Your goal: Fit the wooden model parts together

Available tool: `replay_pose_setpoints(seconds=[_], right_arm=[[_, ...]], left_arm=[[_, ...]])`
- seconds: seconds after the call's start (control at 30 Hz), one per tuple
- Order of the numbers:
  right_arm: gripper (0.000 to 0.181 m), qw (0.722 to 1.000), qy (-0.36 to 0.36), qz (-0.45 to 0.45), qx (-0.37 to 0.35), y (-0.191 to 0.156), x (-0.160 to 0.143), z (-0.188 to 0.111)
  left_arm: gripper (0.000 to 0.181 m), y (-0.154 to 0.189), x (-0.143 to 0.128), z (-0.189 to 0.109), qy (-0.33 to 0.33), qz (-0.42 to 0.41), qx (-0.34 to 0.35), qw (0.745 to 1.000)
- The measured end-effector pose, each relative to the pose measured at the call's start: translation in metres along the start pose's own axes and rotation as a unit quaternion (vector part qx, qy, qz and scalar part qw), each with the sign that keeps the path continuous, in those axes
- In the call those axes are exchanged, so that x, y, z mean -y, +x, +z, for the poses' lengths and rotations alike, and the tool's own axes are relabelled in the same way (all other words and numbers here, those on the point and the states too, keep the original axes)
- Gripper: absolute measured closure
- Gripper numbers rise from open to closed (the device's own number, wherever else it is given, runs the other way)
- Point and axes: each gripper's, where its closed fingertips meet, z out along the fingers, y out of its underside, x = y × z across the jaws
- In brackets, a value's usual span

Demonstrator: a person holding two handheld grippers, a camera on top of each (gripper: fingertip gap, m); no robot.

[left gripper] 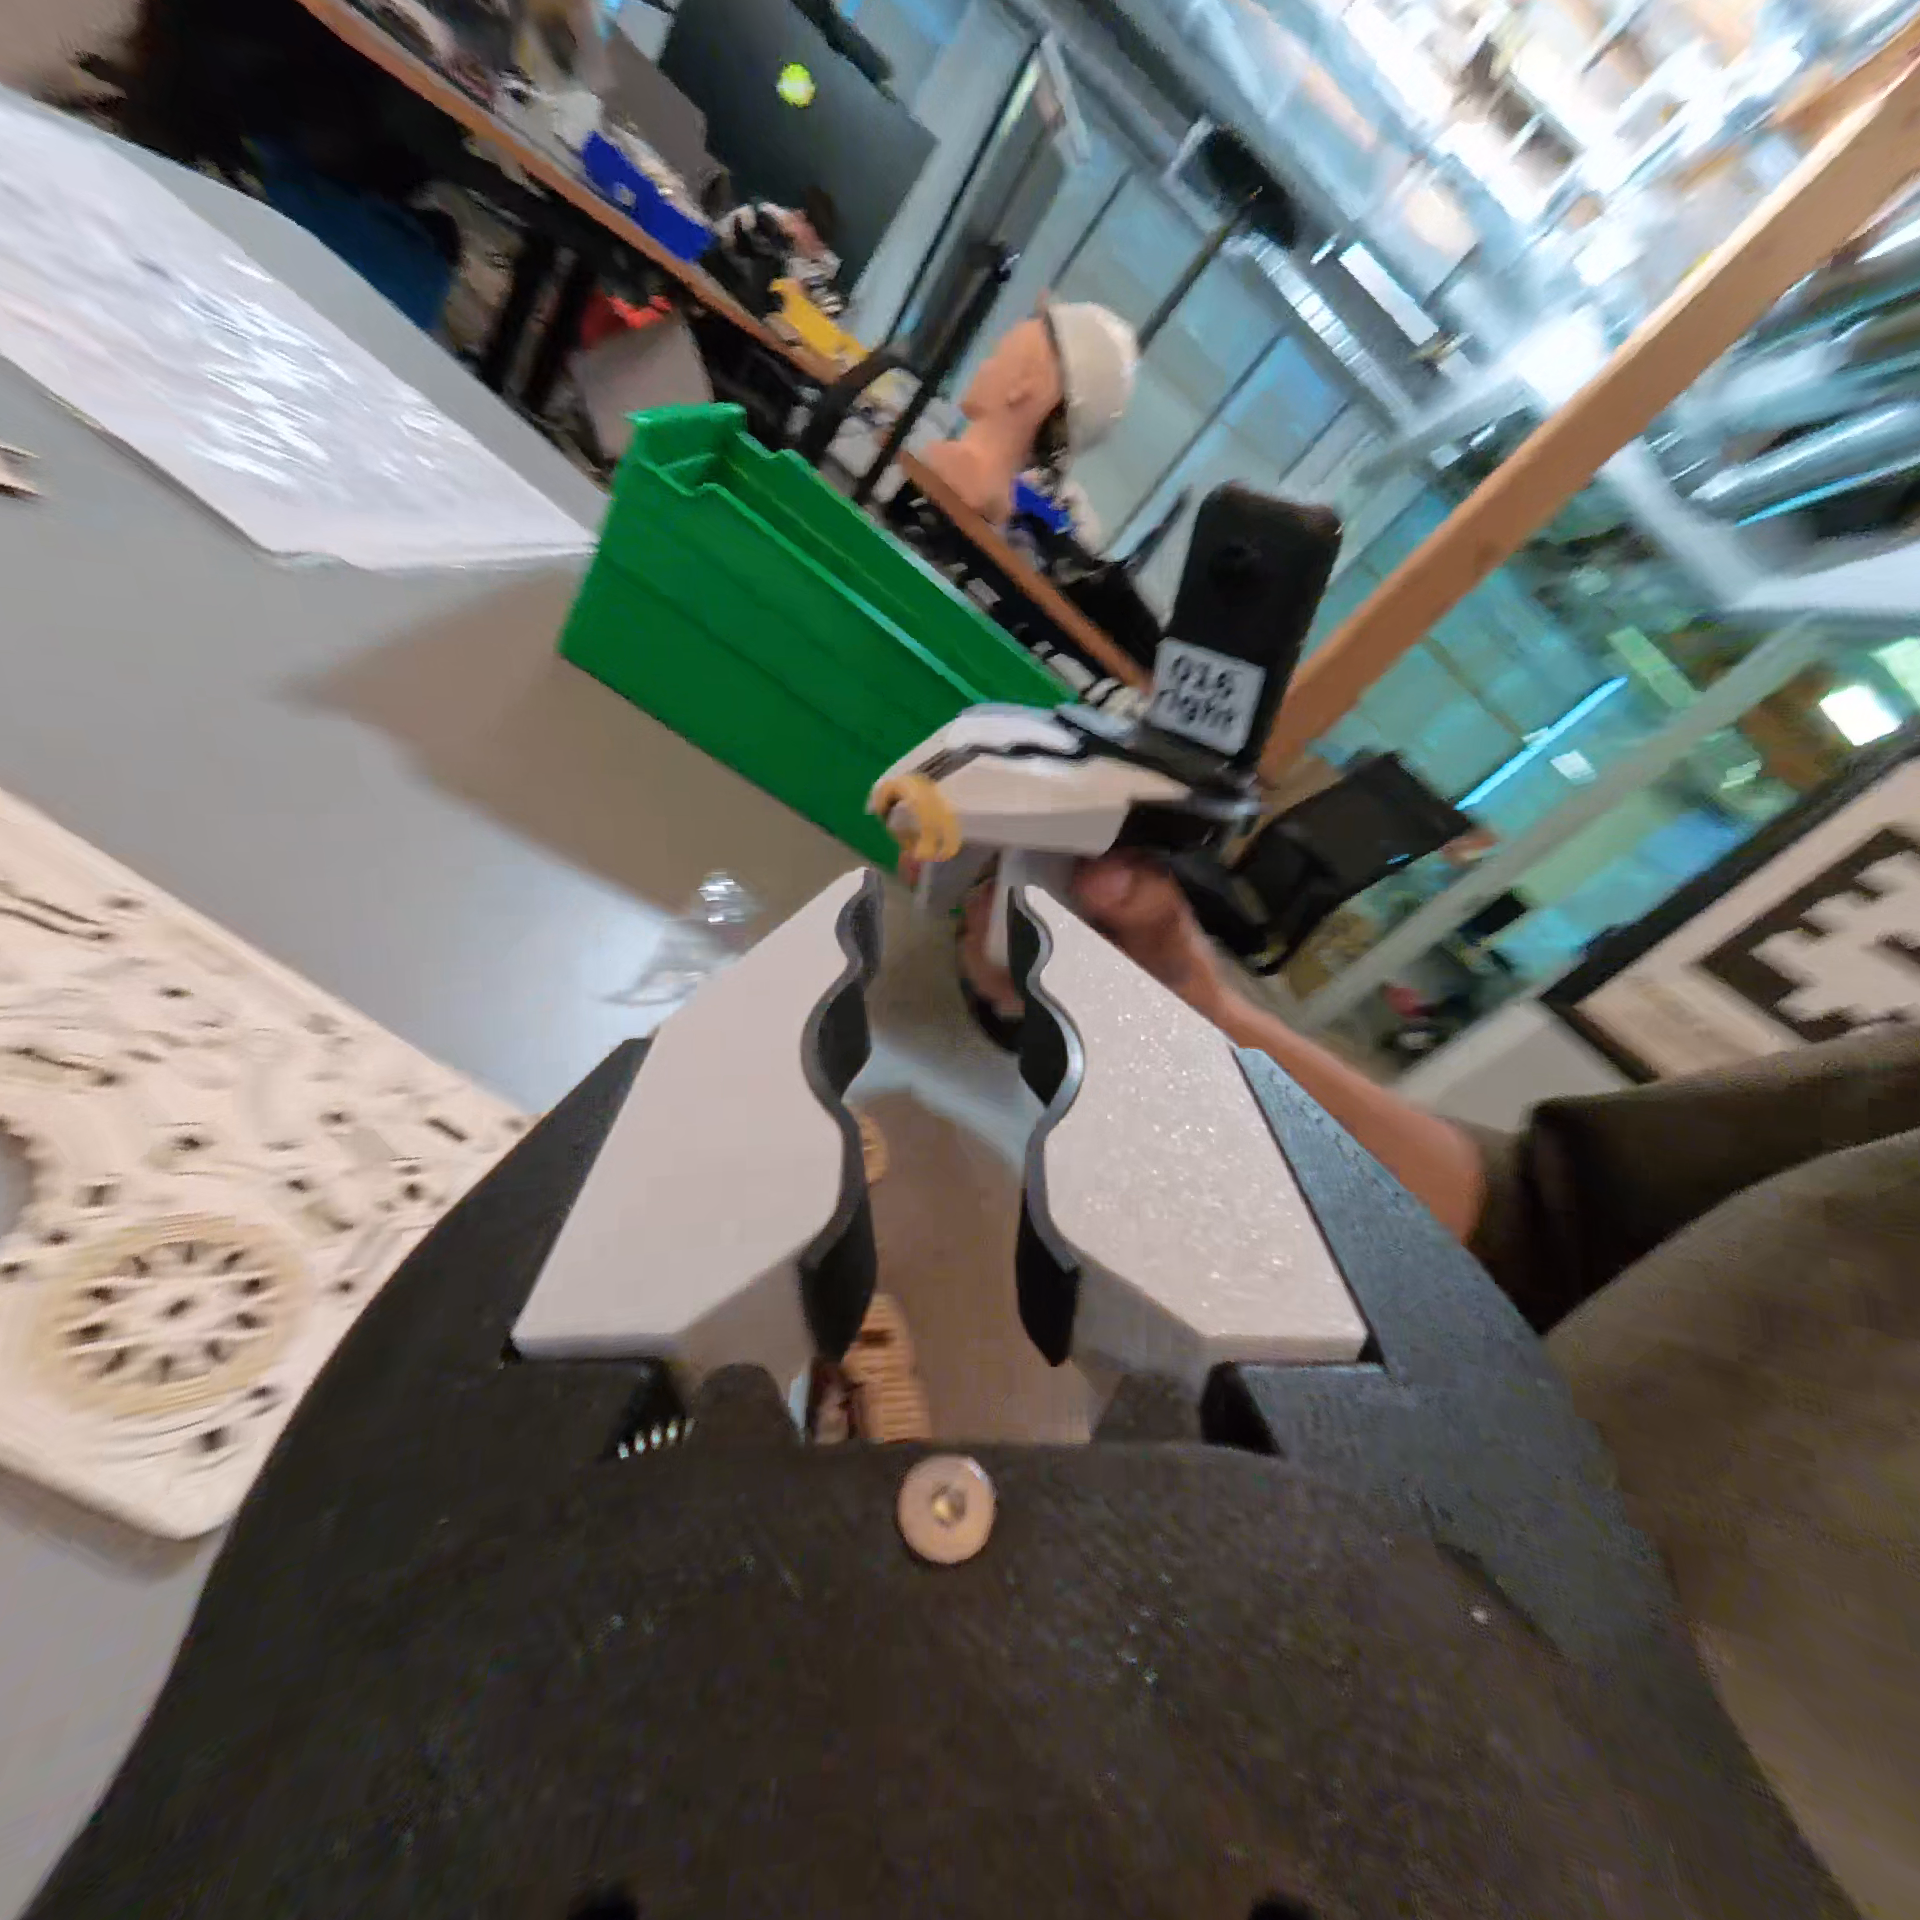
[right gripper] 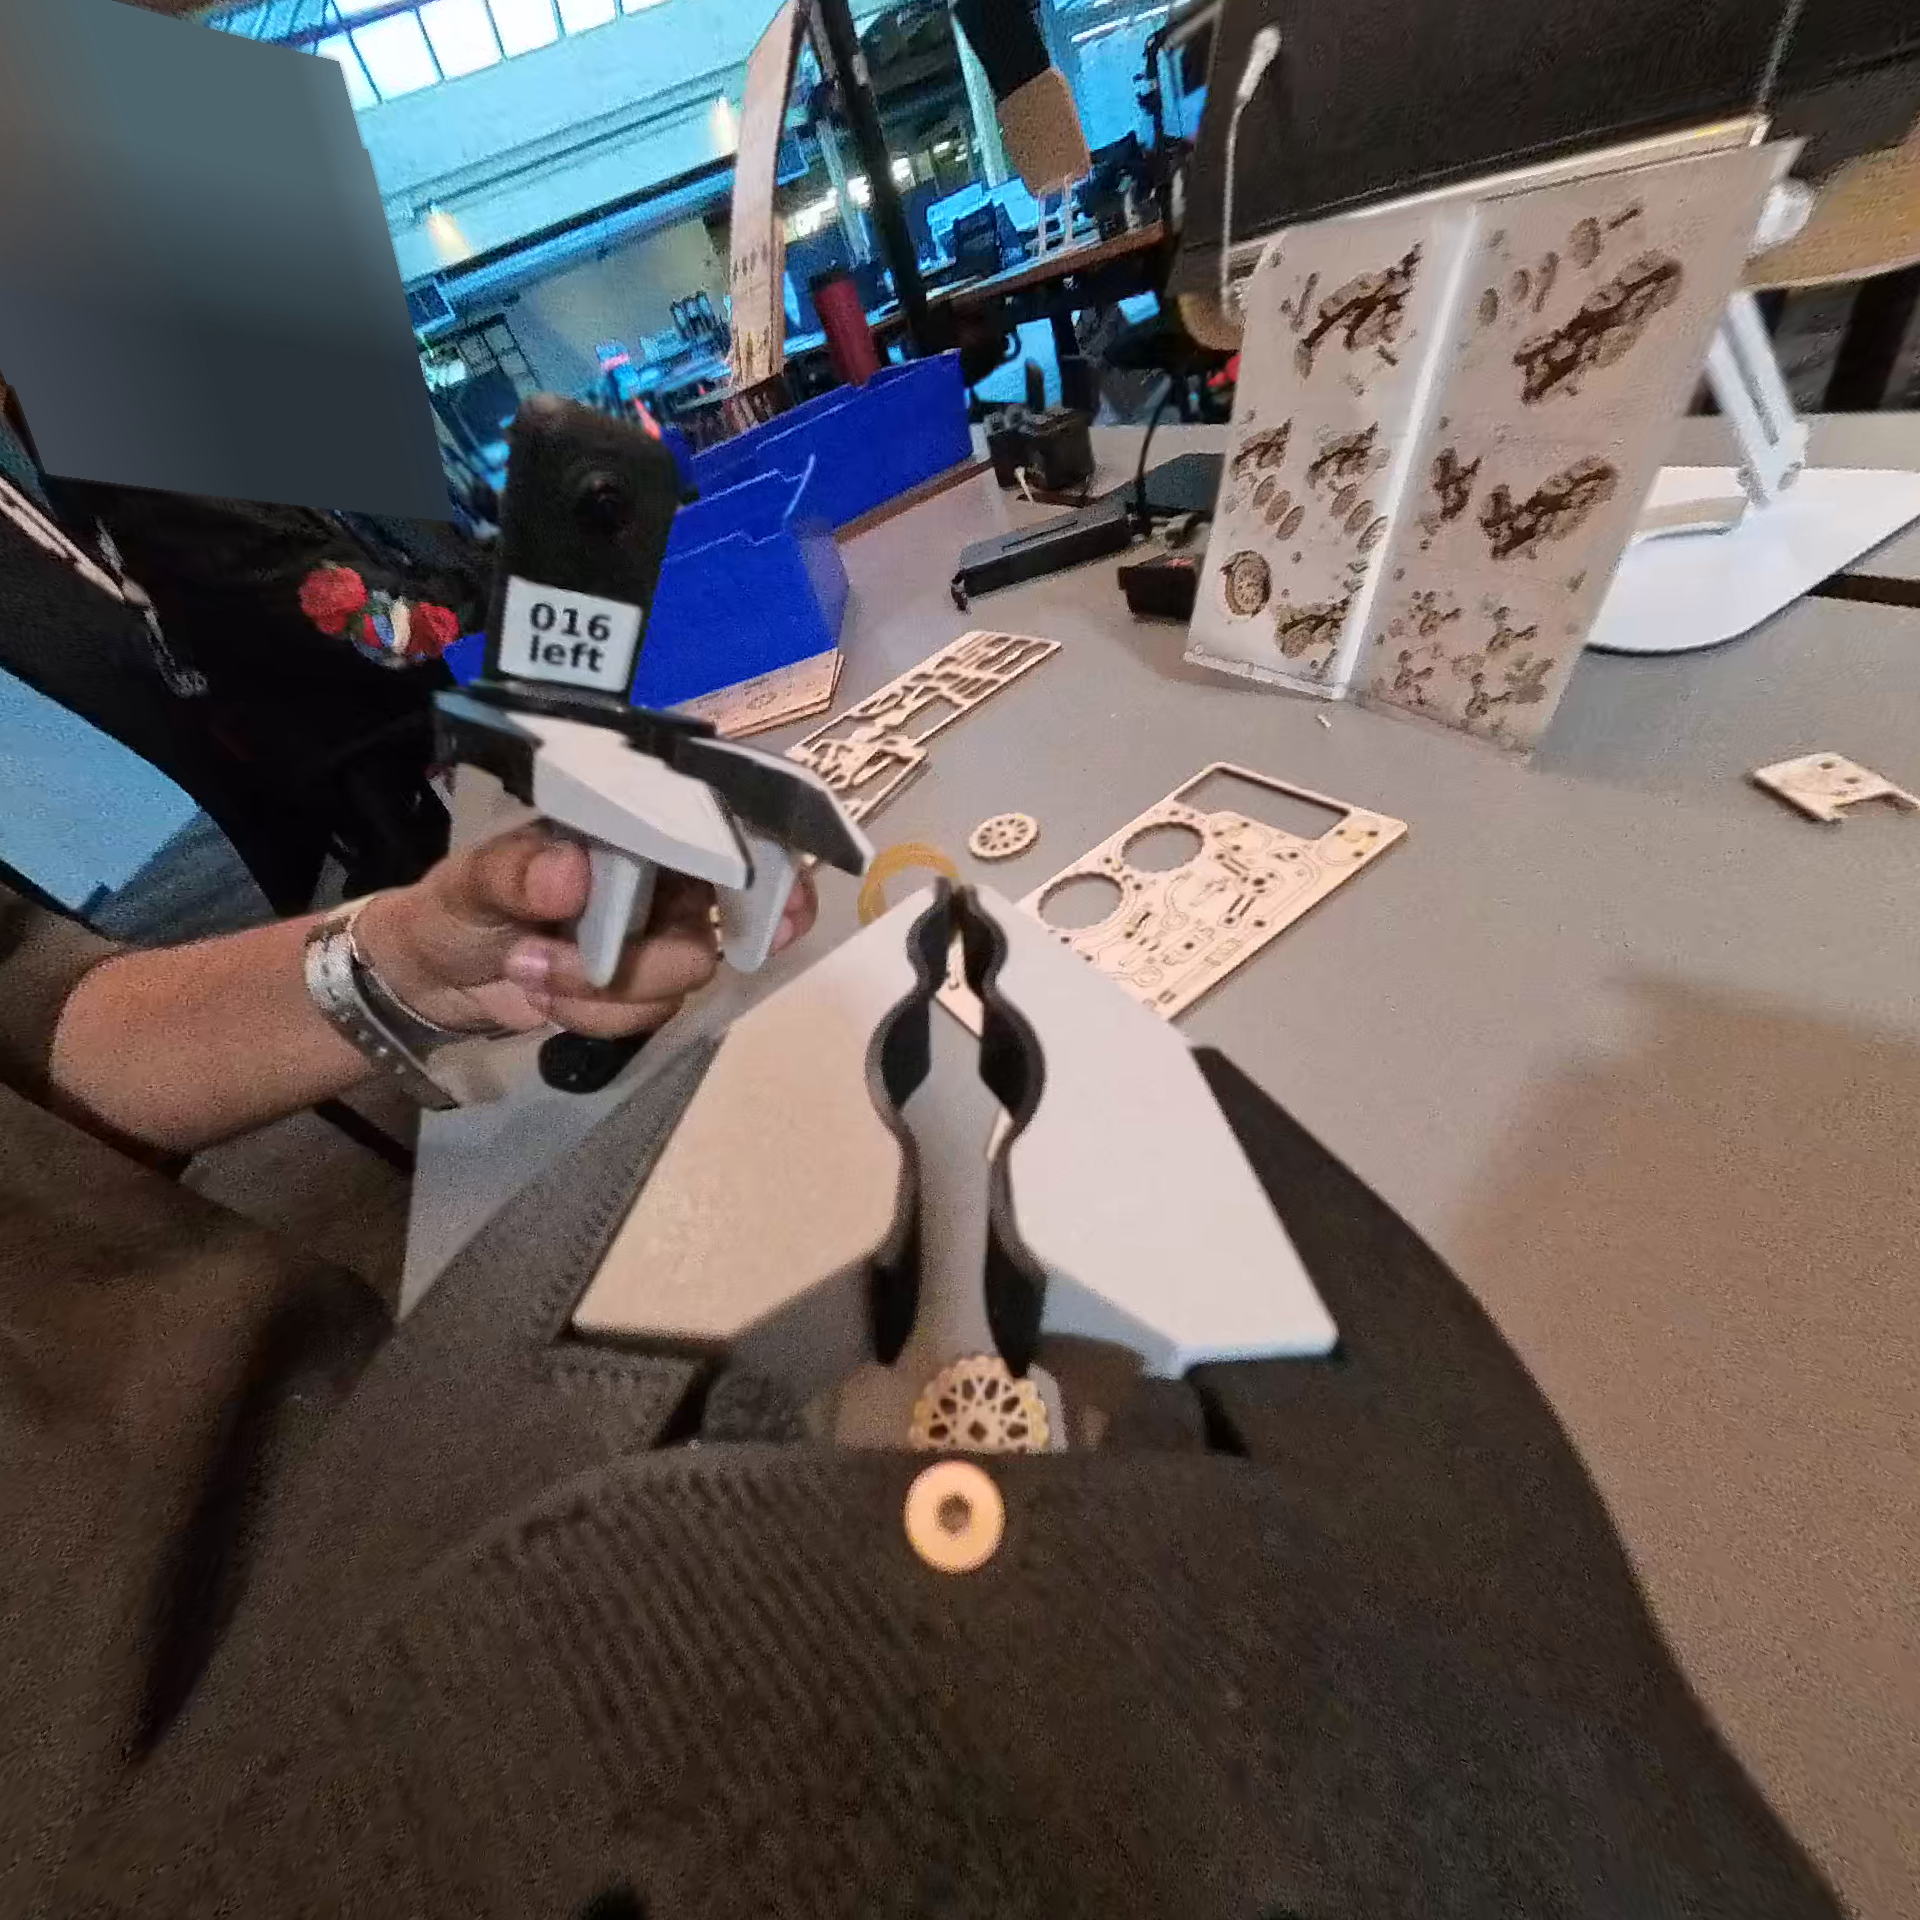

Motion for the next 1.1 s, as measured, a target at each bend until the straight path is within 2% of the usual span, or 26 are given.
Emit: replay_pose_setpoints(seconds=[0.07,0.2,0.33,0.47,0.6,0.73,0.83,0.9,1.0,1.1], right_arm=[[0.181,0.999,-0.018,-0.039,-0.002,-0.01,-0.006,0.008],[0.181,0.997,-0.018,-0.069,-0.005,-0.021,-0.007,0.016],[0.181,0.998,-0.005,-0.057,0.003,-0.023,-0.004,0.018],[0.181,0.999,0.002,-0.049,0.006,-0.021,-0.002,0.015],[0.18,0.999,0.017,-0.034,0.019,-0.019,-0.001,0.011],[0.181,0.999,0.019,-0.026,0.011,-0.013,-0.001,0.009],[0.181,0.997,-0.015,-0.055,-0.061,0.009,-0.009,0.006],[0.18,0.983,-0.055,-0.081,-0.154,0.04,-0.016,-0.004],[0.178,0.94,-0.134,-0.108,-0.294,0.091,-0.033,-0.032],[0.168,0.908,-0.21,-0.084,-0.353,0.121,-0.059,-0.051]], left_arm=[[0.159,0.005,0.003,0.0,0.016,-0.044,-0.023,0.999],[0.181,0.0,0.005,-0.004,0.026,-0.054,-0.022,0.998],[0.181,-0.001,0.01,-0.009,0.032,-0.08,-0.035,0.996],[0.181,-0.006,0.007,-0.009,0.026,-0.07,-0.02,0.997],[0.181,-0.015,0.013,-0.016,0.052,-0.071,-0.006,0.996],[0.181,-0.014,0.014,-0.019,0.05,-0.066,-0.017,0.996],[0.181,-0.01,0.016,-0.02,0.054,-0.064,-0.032,0.996],[0.181,-0.013,0.016,-0.021,0.058,-0.068,-0.031,0.995],[0.181,-0.016,0.018,-0.023,0.066,-0.075,-0.029,0.995],[0.181,-0.019,0.018,-0.025,0.063,-0.072,-0.024,0.995]])
